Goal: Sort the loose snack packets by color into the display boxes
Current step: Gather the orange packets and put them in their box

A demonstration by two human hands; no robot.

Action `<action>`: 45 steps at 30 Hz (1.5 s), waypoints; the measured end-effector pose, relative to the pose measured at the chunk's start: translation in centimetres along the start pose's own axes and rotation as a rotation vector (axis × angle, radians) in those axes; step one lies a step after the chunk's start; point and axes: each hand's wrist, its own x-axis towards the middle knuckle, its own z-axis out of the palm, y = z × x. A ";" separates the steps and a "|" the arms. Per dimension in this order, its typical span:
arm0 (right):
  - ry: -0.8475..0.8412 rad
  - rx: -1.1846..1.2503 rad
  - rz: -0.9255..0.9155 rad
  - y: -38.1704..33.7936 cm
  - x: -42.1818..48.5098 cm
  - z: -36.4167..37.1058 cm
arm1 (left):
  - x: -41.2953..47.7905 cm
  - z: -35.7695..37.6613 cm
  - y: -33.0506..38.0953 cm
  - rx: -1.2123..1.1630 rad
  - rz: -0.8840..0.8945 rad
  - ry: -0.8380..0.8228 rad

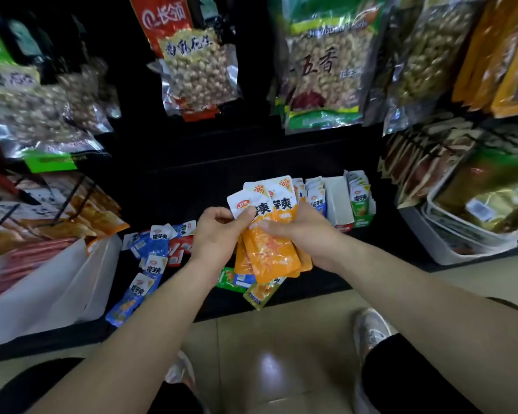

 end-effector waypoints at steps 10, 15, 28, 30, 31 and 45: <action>0.283 -0.172 -0.178 -0.1 -0.7 3.5 | -5.8 1.7 2.3 -0.697 -0.294 -0.337; 0.214 -0.207 -0.203 0.7 1.2 2.9 | -3.7 1.6 2.3 -0.710 -0.258 -0.216; 0.221 -0.174 -0.275 0.0 2.3 1.5 | 0.5 -0.1 1.5 -0.654 -0.241 -0.335; 0.231 -0.087 -0.246 -0.2 2.4 1.1 | 0.7 -0.4 1.6 -0.675 -0.258 -0.353; 0.233 -0.041 -0.224 -0.3 2.5 0.9 | 0.7 -0.5 1.7 -0.675 -0.265 -0.343; 0.265 0.220 -0.185 -0.1 2.5 -0.1 | 0.6 -0.6 1.7 -0.628 -0.225 -0.194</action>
